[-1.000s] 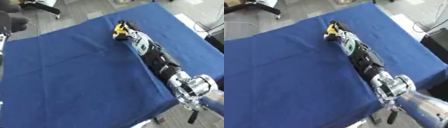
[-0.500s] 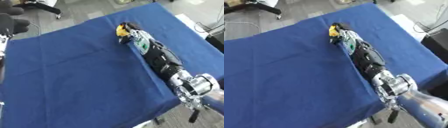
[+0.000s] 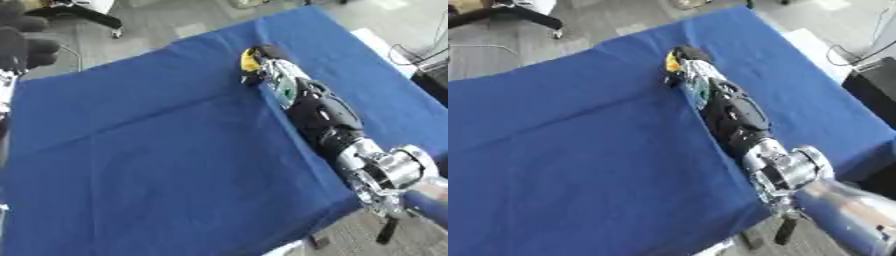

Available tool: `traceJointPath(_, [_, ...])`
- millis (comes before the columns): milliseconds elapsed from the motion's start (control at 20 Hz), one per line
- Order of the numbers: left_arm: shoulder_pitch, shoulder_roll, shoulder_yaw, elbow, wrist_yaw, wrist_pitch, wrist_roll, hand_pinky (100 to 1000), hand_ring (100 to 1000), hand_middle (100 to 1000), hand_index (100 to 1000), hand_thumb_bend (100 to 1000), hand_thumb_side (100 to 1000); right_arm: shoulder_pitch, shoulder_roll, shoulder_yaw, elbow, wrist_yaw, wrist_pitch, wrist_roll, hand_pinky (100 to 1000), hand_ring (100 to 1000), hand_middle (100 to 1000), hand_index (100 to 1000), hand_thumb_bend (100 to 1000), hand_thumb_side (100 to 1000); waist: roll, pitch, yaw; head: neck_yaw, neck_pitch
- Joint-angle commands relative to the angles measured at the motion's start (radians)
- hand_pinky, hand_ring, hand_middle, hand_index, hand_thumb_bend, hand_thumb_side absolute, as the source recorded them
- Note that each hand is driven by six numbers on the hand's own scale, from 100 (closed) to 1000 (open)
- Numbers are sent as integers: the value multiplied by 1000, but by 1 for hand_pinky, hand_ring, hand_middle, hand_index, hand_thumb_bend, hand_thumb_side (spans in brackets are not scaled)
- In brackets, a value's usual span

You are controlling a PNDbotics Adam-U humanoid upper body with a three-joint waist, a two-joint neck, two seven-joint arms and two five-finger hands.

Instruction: Pick up the objects with one hand, pass them to the other hand, and then place them into the box on the other side of the table.

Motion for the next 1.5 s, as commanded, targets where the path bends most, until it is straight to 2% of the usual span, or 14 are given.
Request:
traceJointPath(50, [-7,3,7,-16,-6,-2,-2,761,697,719,865,318,703,22,-31,-12,50,39,33,-2,698,571,470,690,100,212,-1,6,-3,-1,-3])
traceJointPath(350, [-7,3,7,-16,-7,-2,-1,761,693,714,864,316,704,24,-33,-16,57,78,59,-63,606,471,243,451,100,193,-2,7,-2,0,-3])
traceJointPath(400, [-7,3,7,-16,-7,-2,-1,761,693,714,863,316,705,24,-34,-17,56,83,65,-79,598,463,229,436,100,190,-2,7,-2,0,-3])
traceJointPath(500, [-7,3,8,-16,-7,-2,-1,761,692,712,863,316,704,25,-35,-21,52,88,79,-121,537,395,118,330,100,161,-1,8,-2,1,-3])
traceJointPath(550, [-7,3,8,-16,-7,-2,0,761,691,712,863,315,705,26,-35,-24,49,88,87,-150,515,372,100,298,100,154,-1,8,-3,1,-3])
traceJointPath(750, [-7,3,8,-16,-7,-1,2,760,690,710,863,315,704,30,-36,-31,33,67,106,-289,441,297,100,198,100,159,-1,7,-4,2,-3])
traceJointPath(1000, [-7,3,10,-16,-8,-1,4,761,689,715,863,310,705,37,-36,-27,-14,12,83,-413,406,265,100,181,100,147,0,7,-7,7,-3])
traceJointPath(1200, [-4,4,12,-16,-9,3,9,759,690,715,863,307,706,44,-36,-20,-83,-32,54,-467,390,249,100,176,100,157,0,7,-10,10,-3])
traceJointPath(1500, [11,0,8,-1,-16,16,19,756,685,711,862,288,715,41,-14,-9,-241,-103,20,-508,373,231,100,171,100,232,-1,7,-16,16,-3])
